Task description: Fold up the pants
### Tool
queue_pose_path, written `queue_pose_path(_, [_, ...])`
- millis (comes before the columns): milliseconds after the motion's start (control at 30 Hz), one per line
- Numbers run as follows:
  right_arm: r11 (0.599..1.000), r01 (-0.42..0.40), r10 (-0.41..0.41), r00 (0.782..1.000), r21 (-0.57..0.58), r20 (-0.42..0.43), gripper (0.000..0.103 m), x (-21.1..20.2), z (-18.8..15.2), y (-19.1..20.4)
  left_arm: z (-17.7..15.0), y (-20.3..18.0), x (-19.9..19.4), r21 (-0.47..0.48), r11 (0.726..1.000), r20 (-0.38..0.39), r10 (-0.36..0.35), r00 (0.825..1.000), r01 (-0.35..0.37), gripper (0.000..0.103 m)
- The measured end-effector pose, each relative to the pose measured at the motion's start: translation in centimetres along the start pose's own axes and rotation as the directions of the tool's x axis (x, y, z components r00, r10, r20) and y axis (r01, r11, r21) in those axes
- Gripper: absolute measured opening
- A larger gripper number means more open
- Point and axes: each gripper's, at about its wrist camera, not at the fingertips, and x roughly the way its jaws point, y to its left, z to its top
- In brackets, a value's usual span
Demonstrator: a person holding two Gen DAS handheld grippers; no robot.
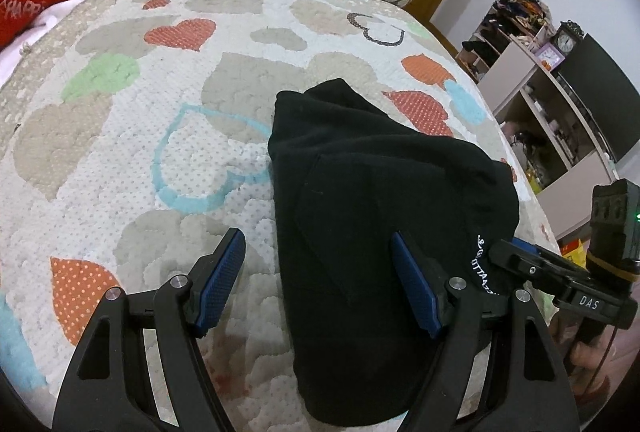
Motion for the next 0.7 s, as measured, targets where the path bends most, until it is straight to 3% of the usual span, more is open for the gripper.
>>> queue_pose_path(267, [1.000, -0.007, 0.007, 1.000, 0.003, 0.003, 0.070, 0.2, 0.3, 0.0, 0.1, -0.6, 0.8, 0.013, 1.000, -0.006, 0.012, 1.000, -0.012, 0.076])
queue_pose_path(500, [0.998, 0.046, -0.043, 0.995, -0.036, 0.087, 0.070, -1.9, 2.5, 0.6, -0.4, -1.3, -0.3, 0.041, 0.998, 0.019, 0.036, 0.999, -0.037, 0.075])
queue_pose_path(600, [0.990, 0.092, -0.081, 0.991, -0.104, 0.107, 0.070, -1.7, 4.4, 1.7, -1.1, -2.0, -0.6, 0.070, 0.997, 0.025, 0.039, 0.999, -0.040, 0.075])
queue_pose_path(700, [0.976, 0.091, -0.062, 0.988, -0.200, 0.145, 0.070, -1.6, 6.7, 4.0, -2.1, -2.7, -0.7, 0.101, 0.994, 0.031, 0.041, 0.999, -0.044, 0.076])
